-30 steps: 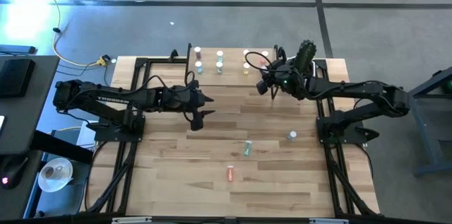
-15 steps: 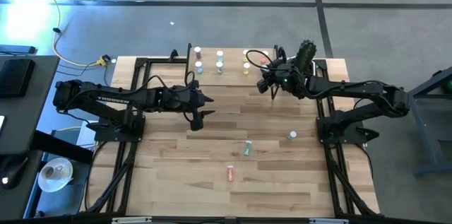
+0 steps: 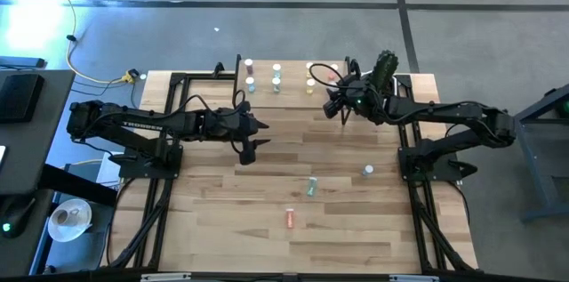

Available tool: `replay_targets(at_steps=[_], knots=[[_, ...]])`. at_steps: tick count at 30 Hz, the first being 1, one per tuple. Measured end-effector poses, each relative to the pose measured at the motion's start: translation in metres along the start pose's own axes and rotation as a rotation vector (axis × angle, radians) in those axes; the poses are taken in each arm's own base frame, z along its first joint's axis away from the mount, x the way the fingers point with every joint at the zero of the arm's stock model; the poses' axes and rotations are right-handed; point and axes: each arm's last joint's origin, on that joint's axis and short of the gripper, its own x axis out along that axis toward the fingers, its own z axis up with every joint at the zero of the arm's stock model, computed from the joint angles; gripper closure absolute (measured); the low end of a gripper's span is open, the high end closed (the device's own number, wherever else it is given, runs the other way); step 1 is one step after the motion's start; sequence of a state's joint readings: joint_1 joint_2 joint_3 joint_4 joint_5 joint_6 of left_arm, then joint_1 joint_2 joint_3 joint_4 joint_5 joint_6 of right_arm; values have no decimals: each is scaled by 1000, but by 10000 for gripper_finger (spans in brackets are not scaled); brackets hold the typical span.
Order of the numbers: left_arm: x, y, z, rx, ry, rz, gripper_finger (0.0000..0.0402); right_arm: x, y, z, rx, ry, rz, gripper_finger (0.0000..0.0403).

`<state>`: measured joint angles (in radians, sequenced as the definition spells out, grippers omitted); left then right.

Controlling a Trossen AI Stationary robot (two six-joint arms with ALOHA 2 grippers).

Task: Pick and place medicine bottles onto shelf by color
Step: Put the left pink pill bottle on the shelf aligned with the other pink pill bottle, then put the yellow pill bottle on the shelf aligned with the other yellow pill bottles

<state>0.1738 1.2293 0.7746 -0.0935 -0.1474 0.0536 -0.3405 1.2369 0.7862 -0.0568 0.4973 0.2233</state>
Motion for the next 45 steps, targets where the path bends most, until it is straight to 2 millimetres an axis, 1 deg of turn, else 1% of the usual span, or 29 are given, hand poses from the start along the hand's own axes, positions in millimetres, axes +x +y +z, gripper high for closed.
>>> replay_targets(at_steps=[6, 20, 28, 31, 36, 41, 45], knots=[[-1, 0, -4, -5, 39, -2, 206, -3, 1, 11, -6, -2, -2, 226], [-2, 0, -7, -6, 72, -2, 206, -10, 0, 23, -7, 66, -20, 226], [-24, 4, -7, -37, 87, 31, 206, -17, 0, 39, -7, 67, -14, 226], [-35, 6, -9, -60, 108, 44, 206, -20, 0, 43, -10, 72, -13, 226], [-50, 8, -14, -112, 155, 58, 206, -25, 7, 46, -22, 66, 15, 226], [-62, 11, -25, -178, 253, 123, 206, -32, 18, 46, -38, 57, 61, 226], [-67, 13, -38, -237, 376, 203, 206, -38, 26, 44, -54, 56, 96, 226]])
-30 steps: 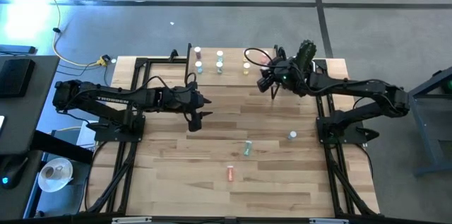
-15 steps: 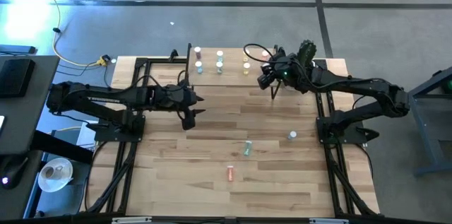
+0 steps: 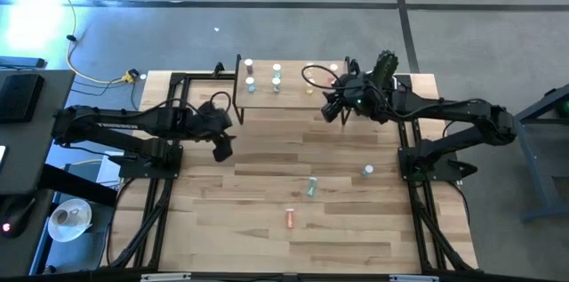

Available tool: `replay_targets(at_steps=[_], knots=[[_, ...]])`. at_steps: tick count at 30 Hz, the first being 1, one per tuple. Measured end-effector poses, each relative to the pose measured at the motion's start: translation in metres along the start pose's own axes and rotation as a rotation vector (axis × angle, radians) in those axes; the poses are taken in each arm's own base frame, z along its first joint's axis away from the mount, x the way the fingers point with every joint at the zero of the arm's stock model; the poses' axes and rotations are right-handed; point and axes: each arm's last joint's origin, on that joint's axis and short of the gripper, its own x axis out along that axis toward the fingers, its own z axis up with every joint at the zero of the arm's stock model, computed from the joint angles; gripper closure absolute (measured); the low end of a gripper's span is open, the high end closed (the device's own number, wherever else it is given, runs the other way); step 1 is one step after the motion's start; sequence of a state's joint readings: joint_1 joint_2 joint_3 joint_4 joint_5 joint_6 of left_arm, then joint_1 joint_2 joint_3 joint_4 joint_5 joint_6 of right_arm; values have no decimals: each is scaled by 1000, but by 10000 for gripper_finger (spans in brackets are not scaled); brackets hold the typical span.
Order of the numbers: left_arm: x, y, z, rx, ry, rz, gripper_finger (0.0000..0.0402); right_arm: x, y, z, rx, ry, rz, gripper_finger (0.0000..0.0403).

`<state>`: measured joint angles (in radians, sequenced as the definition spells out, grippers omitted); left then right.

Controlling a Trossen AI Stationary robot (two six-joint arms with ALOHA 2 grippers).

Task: Pick and place medicine bottles onto shelf by color
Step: Put the yellow pill bottle on the shelf aligned with the other yellow pill bottles

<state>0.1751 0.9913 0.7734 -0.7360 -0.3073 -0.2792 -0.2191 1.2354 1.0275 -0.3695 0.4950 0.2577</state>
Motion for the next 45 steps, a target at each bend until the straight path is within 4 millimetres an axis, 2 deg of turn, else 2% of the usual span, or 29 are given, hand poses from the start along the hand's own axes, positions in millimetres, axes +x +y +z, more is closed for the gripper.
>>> replay_targets(at_steps=[7, 15, 24, 32, 45], knots=[[10, 10, -12, -125, 145, 130, 206, -5, 10, -2, -21, -2, 40, 226], [28, 24, -12, -166, 244, 209, 206, -7, 13, -3, -20, -6, 49, 226], [40, 42, -22, -187, 435, 302, 206, -7, 13, -3, -10, -8, 50, 226], [59, 53, -48, -297, 438, 279, 206, -7, 13, -3, 6, -8, 49, 226], [78, 65, -60, -358, 354, 236, 206, -7, 13, -3, 9, -8, 48, 226]])
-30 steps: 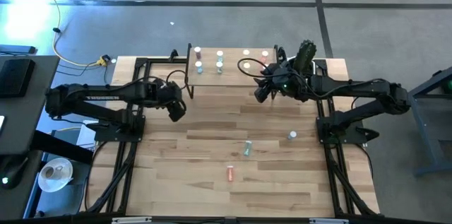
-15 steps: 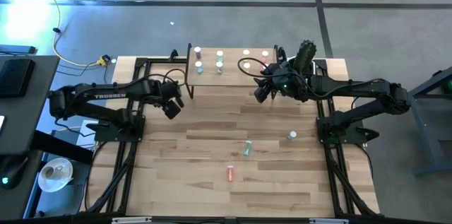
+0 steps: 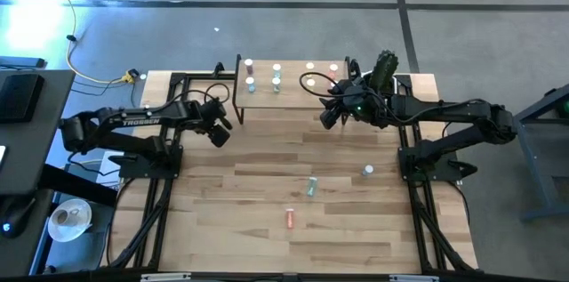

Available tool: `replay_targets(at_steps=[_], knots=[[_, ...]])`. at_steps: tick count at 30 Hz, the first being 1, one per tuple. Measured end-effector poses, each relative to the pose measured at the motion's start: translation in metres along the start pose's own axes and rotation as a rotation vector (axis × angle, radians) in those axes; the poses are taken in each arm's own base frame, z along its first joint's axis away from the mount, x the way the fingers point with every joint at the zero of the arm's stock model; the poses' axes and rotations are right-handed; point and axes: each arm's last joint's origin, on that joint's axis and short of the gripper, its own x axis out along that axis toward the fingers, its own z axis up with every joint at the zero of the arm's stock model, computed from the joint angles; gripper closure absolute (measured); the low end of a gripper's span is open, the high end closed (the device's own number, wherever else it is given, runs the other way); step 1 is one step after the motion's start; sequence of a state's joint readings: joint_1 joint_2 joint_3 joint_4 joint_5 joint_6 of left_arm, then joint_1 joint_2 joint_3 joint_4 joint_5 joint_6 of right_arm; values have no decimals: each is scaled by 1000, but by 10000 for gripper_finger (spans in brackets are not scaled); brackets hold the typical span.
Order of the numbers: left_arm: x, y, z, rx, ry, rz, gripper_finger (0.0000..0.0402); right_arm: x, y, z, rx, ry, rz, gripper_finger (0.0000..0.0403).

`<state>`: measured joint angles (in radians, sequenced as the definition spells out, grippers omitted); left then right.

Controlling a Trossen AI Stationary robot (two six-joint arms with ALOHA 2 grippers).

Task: Pick and place medicine bottles onto shelf by color
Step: Put the yellow pill bottle on the shelf aligned with the other yellow pill bottles

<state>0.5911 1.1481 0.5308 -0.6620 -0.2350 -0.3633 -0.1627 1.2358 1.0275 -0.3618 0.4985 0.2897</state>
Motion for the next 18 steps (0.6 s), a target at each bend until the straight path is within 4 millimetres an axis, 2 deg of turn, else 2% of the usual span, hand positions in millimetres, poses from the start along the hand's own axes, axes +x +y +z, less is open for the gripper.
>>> replay_targets(at_steps=[9, 18], knots=[[14, 6, -5, -27, -36, -17, 206, 0, 0, 1, 5, -7, 2, 226], [20, 8, -1, -22, -46, -42, 206, 0, 0, 1, 6, -7, 3, 226]])
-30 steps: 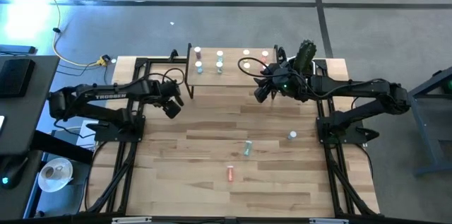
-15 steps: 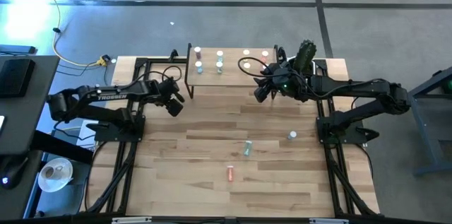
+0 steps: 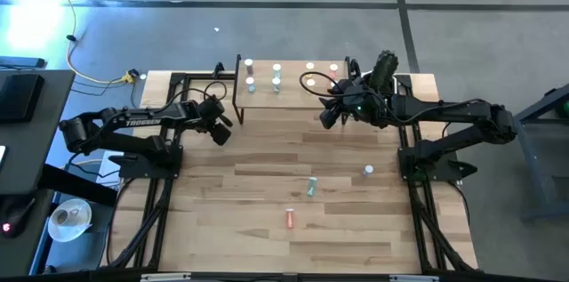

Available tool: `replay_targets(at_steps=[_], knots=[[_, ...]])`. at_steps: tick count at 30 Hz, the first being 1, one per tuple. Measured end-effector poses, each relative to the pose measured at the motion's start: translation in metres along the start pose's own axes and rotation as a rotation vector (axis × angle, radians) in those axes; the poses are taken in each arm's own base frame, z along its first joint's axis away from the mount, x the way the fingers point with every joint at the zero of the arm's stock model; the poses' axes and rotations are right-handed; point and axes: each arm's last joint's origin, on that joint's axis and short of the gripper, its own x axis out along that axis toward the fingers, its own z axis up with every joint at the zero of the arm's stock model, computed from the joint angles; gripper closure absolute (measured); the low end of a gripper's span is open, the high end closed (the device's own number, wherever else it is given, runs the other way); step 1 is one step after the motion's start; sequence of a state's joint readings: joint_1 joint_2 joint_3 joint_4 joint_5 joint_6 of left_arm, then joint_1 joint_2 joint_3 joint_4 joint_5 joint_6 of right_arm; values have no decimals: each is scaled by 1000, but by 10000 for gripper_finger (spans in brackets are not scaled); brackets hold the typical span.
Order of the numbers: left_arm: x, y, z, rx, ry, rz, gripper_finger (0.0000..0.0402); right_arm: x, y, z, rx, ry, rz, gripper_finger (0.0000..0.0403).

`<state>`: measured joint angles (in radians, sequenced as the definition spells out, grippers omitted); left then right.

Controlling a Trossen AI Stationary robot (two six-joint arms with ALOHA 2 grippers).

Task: Pick and place medicine bottles onto shelf by color
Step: Put the yellow pill bottle on the shelf aligned with the other yellow pill bottles

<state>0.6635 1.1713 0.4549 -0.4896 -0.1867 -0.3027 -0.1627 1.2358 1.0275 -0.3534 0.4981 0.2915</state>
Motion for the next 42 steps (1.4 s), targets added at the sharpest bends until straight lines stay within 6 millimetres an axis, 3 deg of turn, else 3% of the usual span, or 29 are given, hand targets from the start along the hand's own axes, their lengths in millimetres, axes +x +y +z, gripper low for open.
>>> replay_targets(at_steps=[8, 14, 27, 35, 42], knots=[[18, -1, 2, 22, 65, 19, 206, 0, 0, 0, 23, 0, 0, 226], [19, -1, 2, 17, 66, 20, 210, 0, 0, 0, 22, 1, 1, 226], [17, -2, 1, 11, 69, -15, 320, 0, 0, 0, 22, 1, 1, 226], [15, -1, 0, 12, 65, -17, 301, 0, 0, 0, 22, 2, 3, 226], [2, 2, -1, 1, 23, -29, 310, 0, 1, 0, 22, 13, 37, 226]])
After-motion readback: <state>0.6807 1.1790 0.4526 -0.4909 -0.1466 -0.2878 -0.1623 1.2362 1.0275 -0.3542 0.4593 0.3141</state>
